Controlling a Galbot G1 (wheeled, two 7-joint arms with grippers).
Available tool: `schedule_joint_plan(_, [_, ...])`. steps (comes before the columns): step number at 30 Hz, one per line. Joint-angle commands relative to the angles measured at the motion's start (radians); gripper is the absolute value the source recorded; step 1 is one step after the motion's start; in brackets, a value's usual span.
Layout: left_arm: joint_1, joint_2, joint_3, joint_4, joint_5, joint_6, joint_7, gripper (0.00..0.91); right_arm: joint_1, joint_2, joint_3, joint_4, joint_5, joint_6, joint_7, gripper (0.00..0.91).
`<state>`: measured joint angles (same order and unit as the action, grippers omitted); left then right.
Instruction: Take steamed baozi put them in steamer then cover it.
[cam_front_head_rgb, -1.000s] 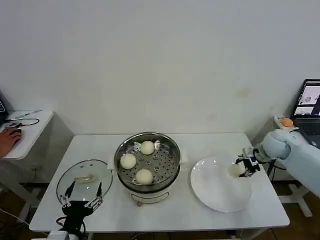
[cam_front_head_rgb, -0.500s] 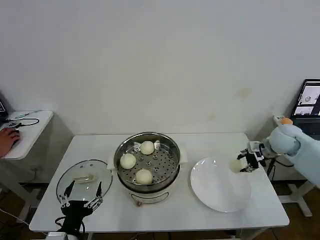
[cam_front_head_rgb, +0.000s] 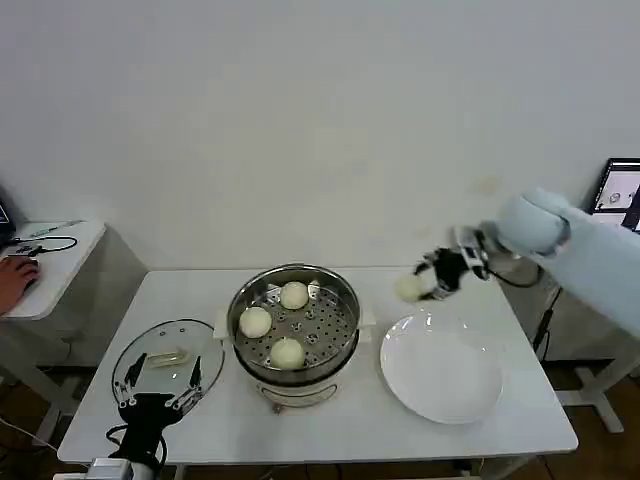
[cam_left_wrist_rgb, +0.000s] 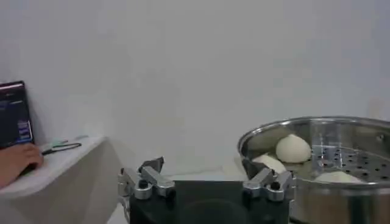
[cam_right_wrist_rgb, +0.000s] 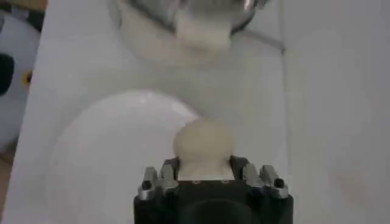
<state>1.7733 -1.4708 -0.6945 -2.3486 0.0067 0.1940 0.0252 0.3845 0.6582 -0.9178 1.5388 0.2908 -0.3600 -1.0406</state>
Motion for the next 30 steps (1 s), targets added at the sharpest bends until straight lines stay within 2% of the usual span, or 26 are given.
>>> schedule_joint_plan(1, [-0.009,0.002,-0.005,0.008,0.007,0.001,-0.001,0.907,0.329,0.405,-0.201,-0.13,0.32,-0.106,0.028,0.574])
schedule_joint_plan(7, [-0.023,-0.008,-0.01,0.005,0.006,0.002,-0.001,0.907,0.287,0.589,-0.231,-0.271,0.338,-0.129,0.042,0.574])
schedule_joint_plan(13, [-0.03,-0.003,-0.012,0.007,0.005,0.001,-0.004,0.907,0.204,0.664,-0.262,-0.305,0.325,-0.162,0.077,0.574])
schedule_joint_plan(22, [-0.04,-0.006,-0.017,0.011,0.004,0.002,-0.005,0.907,0.112,0.676,-0.315,-0.312,0.285,-0.187,0.102,0.574])
schedule_joint_plan(30, [-0.046,-0.006,-0.015,0.018,0.004,0.001,-0.005,0.907,0.103,0.645,-0.352,-0.314,0.231,-0.18,0.092,0.574])
